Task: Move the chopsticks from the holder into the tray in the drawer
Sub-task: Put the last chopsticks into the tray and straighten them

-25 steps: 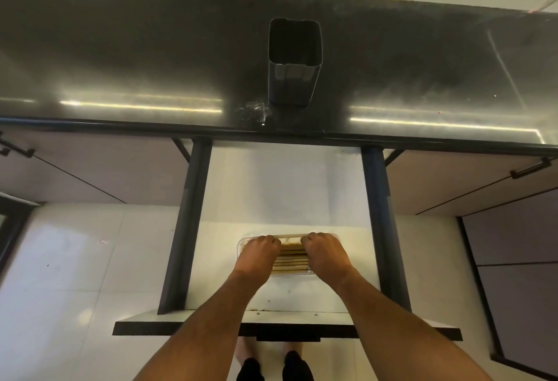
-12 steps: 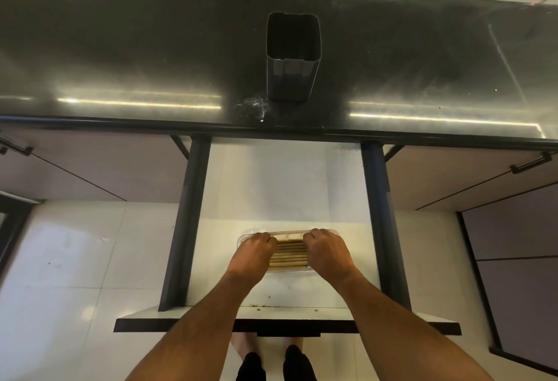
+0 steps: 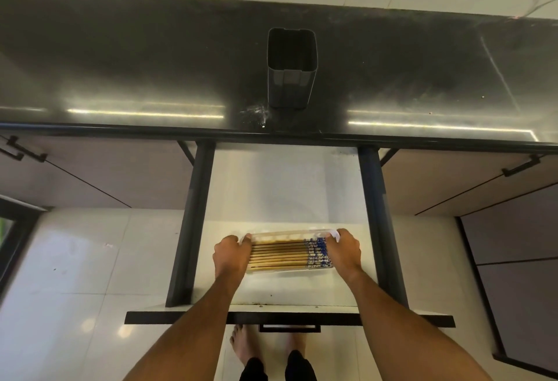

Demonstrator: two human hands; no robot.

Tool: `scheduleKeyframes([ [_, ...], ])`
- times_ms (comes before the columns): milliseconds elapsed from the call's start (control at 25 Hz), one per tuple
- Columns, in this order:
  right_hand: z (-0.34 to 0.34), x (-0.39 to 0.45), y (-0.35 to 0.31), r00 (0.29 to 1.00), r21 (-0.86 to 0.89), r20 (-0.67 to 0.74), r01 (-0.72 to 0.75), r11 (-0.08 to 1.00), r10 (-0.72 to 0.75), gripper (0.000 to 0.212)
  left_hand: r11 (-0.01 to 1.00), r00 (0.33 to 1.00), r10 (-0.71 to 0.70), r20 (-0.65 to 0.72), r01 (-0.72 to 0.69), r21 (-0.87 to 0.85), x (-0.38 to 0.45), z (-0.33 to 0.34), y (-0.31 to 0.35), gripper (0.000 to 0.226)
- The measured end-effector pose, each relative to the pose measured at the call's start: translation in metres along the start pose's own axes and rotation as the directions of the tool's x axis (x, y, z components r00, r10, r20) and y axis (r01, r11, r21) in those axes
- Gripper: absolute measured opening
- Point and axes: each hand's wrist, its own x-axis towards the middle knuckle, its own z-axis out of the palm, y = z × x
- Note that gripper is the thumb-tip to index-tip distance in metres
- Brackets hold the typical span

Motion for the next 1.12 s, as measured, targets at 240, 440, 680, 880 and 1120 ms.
scheduleKeyframes([
  [240,0.003,0.002,0.005,0.993,0.152,-0.056,-0.096,0.984,0.105,0.025,0.979,0.997,-0.08,-0.02,0.075,-0.188,0.003,0.009,-0.004,0.027],
  [440,0.006,-0.002,0.006,0.99,0.148,-0.087,-0.096,0.984,0.11,0.025,0.977,0.999,-0.047,-0.026,0.041,-0.208,0.003,0.012,-0.007,0.021],
  [680,0.006,-0.007,0.004,0.991,0.119,-0.089,-0.087,0.989,0.098,0.026,0.98,0.999,-0.008,-0.042,0.0,-0.198,0.003,0.009,-0.007,0.023],
  [880,0.006,-0.009,0.0,0.993,0.127,-0.076,-0.085,0.988,0.095,0.027,0.99,1.0,-0.011,0.01,0.013,-0.139,0.005,0.007,-0.005,0.023],
  [1120,0.003,-0.011,-0.006,0.994,0.104,0.013,-0.112,0.988,0.111,0.029,0.997,0.996,-0.017,0.085,0.024,-0.077,0.011,0.008,0.0,0.021],
])
